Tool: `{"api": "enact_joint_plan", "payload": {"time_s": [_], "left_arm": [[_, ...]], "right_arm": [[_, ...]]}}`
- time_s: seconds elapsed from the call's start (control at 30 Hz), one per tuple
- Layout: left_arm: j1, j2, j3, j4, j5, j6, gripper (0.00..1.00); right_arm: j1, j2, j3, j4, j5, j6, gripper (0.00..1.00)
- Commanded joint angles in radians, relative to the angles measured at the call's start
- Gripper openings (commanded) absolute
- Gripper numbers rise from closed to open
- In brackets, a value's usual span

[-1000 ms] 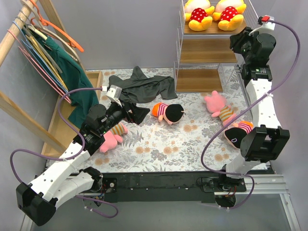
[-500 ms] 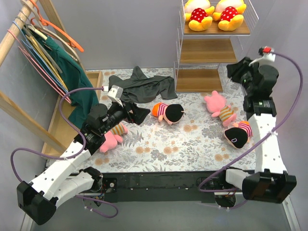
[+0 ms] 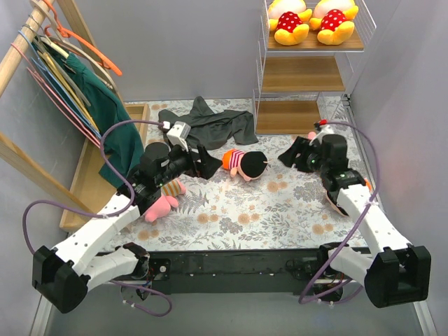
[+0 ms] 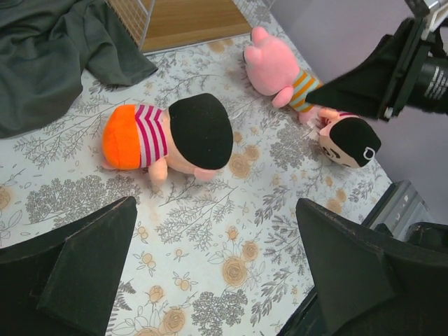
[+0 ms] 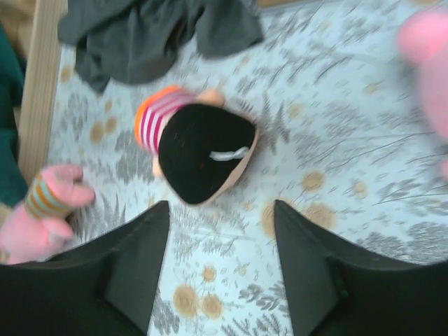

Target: Place and organize the stuffed toys onto the shelf

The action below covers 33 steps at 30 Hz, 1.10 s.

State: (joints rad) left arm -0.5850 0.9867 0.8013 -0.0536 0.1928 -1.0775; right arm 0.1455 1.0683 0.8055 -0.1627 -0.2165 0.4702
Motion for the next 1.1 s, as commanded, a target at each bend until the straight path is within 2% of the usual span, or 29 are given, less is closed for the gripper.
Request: {"api": "enact_joint_plan", "payload": {"time_s": [0.0,0.07,0.17,0.37,0.53,0.73,0.87,1.07], "left_arm": [[-0.01,0.095,0.081,-0.074,0.008,0.04,0.98],[-0.016,0.179,0.136,-0.118,-0.013,0.057,0.98],[-0.035,0.263,0.205,-0.181,-0.038,0.077,0.98],[-0.108,0.427,0.354,-0.229,-0.159,0.114,0.97],[-0.168,0.57,0.441,-0.218,-0.243,0.186,0.92],[-0.22,0.69,0.49,-0.149,-0.256,0.263,0.85],[-0.237,0.754,0.513,-0.117,-0.259,0.293,0.81],[-0.256,0.843,0.527,-0.054,-0.245,0.329,0.81]], "right_arm": [[0.126,-0.014,-0.11,0.086,-0.015,0.057,0.75],[0.167,-0.024,-0.152,0.117,-0.014,0.083,0.83],[0.189,-0.034,-0.173,0.146,-0.007,0.09,0.84],[0.19,-0.128,-0.19,0.082,0.038,0.07,0.84],[0.19,-0.26,-0.215,0.054,0.094,0.045,0.84],[0.19,-0.375,-0.265,0.057,0.112,0.05,0.84],[0.19,-0.415,-0.285,0.06,0.134,0.027,0.84],[0.189,-0.444,-0.284,0.055,0.16,0.012,0.84]]}}
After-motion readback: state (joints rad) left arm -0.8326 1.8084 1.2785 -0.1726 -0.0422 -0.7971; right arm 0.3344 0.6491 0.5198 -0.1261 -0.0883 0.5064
